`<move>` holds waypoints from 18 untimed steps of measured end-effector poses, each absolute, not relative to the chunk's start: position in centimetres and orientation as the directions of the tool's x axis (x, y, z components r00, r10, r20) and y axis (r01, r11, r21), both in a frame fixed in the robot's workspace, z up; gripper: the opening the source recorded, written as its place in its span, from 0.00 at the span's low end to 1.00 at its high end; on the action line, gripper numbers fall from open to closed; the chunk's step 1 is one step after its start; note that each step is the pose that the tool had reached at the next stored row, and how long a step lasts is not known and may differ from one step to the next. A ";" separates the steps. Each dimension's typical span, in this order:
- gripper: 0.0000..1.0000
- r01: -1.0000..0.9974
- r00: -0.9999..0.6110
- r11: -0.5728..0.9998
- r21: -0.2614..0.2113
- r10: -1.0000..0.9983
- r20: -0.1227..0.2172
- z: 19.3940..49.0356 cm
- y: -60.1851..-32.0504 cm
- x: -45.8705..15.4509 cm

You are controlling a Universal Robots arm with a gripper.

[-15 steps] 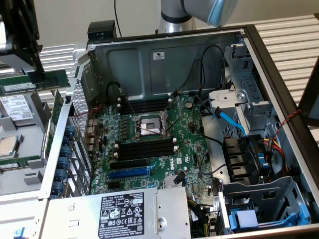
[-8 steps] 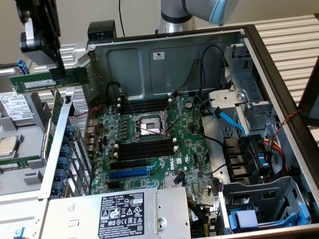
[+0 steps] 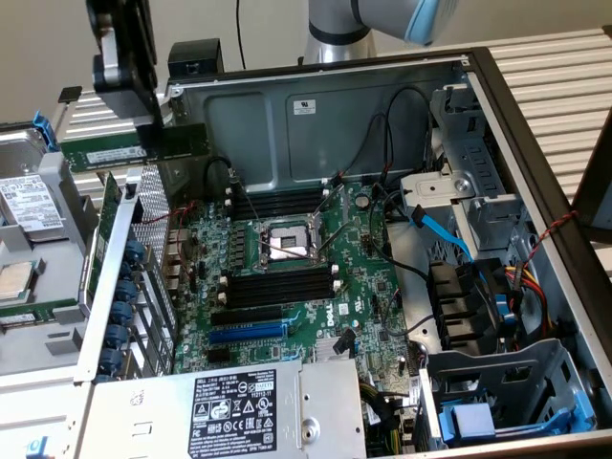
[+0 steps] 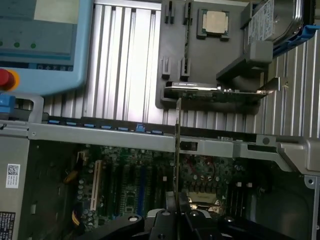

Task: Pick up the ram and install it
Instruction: 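Pick up the ram and move it above insertion slot, then insert the ram into the slot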

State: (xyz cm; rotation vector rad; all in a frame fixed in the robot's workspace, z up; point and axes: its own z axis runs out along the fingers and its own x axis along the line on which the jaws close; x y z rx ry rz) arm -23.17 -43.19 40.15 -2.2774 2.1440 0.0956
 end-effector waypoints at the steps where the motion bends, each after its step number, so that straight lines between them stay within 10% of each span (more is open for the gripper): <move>1: 0.13 -0.998 0.059 -0.061 0.033 -0.997 -0.053 40.1 -43.1 -22.7; 18: 0.13 -0.997 0.059 -0.061 0.038 -0.997 -0.053 39.5 -41.3 -16.9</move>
